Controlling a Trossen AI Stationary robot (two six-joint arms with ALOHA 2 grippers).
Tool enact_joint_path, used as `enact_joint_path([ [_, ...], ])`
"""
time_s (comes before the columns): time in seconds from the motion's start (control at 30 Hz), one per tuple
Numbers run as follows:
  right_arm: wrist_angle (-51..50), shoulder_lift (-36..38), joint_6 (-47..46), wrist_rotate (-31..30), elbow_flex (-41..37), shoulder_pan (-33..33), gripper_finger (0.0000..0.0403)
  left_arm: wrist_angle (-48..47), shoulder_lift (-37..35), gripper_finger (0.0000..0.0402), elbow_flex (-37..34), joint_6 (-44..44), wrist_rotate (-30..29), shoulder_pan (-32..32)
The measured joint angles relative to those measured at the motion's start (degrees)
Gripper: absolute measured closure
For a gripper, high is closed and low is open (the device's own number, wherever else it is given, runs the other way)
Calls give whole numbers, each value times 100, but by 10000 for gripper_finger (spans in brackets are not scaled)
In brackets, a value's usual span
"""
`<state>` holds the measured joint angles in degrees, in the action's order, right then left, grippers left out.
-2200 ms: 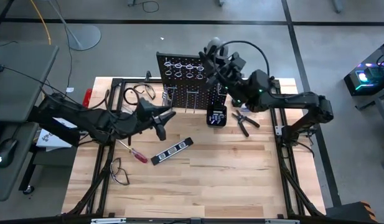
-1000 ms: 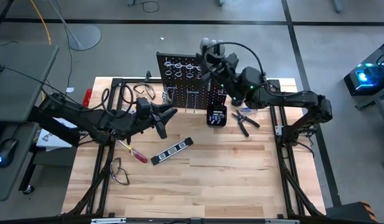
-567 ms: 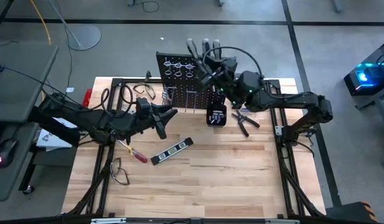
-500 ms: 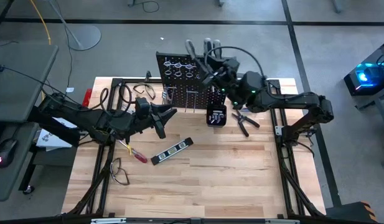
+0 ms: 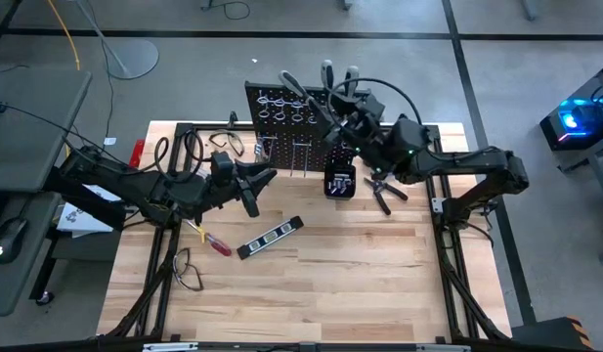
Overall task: Hang tools onto peg board
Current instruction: Hang the gray screwdriver on the pegboard
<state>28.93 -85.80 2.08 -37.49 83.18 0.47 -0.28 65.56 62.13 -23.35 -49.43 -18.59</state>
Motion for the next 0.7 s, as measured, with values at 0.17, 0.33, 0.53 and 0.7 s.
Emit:
enact_joint_path([
  [0.17, -210, 38, 74, 272, 245, 143, 180, 437, 0, 273, 0, 135, 0, 15],
  [0.33, -938, 38, 595, 614, 746, 392, 180, 1309, 6, 273, 223, 1373, 136, 270],
  [0.53, -1545, 42, 1243, 464, 1320, 802, 180, 371, 280, 273, 1650, 1913, 244, 1283],
  [0.7, -2108, 42, 1463, -69, 1633, 1142, 180, -1773, 852, 273, 3361, 276, 2355, 2684],
])
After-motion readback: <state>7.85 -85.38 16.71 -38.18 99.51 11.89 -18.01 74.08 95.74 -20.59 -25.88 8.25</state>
